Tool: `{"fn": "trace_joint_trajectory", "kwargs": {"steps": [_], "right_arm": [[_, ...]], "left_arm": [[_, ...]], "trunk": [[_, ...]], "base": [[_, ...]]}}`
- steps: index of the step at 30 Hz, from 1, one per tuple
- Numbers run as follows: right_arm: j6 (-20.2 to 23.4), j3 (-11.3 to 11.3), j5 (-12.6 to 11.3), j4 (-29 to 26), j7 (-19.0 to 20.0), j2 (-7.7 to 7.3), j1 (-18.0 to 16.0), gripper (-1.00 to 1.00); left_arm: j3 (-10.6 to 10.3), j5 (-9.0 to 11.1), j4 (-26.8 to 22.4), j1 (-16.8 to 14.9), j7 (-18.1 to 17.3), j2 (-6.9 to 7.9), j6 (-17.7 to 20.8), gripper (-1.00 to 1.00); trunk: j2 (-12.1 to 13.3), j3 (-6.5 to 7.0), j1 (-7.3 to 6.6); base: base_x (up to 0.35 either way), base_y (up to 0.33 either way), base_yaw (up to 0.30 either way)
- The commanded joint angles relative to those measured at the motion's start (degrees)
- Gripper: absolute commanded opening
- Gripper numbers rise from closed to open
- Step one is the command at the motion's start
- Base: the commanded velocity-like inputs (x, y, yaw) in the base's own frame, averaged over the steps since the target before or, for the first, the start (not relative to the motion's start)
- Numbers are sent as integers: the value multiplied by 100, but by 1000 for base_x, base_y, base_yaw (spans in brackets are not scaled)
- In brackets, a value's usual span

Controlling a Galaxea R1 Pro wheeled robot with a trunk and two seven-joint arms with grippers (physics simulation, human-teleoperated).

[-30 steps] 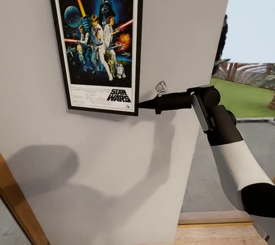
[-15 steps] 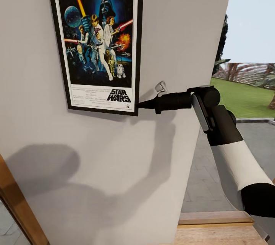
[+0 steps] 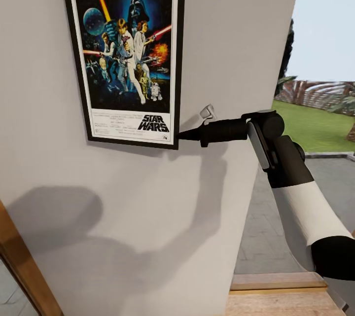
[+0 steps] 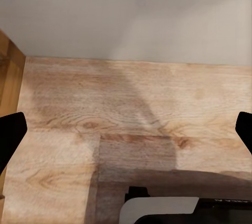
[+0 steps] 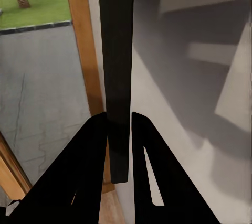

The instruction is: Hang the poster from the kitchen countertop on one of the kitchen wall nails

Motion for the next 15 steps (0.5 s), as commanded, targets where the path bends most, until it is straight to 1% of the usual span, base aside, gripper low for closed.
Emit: {"fn": "trace_joint_trajectory", "kwargs": {"steps": [1,3,4,5,15], "right_arm": [[61,9,-62,1,-17,-5,-2,-100],[61,9,-62,1,-17,-5,-1,-100],[59,9,-62,-3,-18,-5,-1,-100],[60,9,-62,-4,-18,-5,-1,-100],[62,9,-62,-7,-18,-5,-1,-100]], "left_arm": [[13,60,-4,3,-49,-1,6,100],[13,60,-7,3,-49,-1,6,100],[152,60,-9,3,-55,-1,-1,100],[167,60,-9,3,-56,-1,-1,100],[194,60,-9,3,-57,-1,-2,100]], "trunk": [[-3,-1,3],[-3,-1,3],[-3,-1,3],[-3,-1,3],[-3,-1,3]], "base": [[99,0,0],[155,0,0],[8,0,0],[6,0,0],[2,0,0]]}}
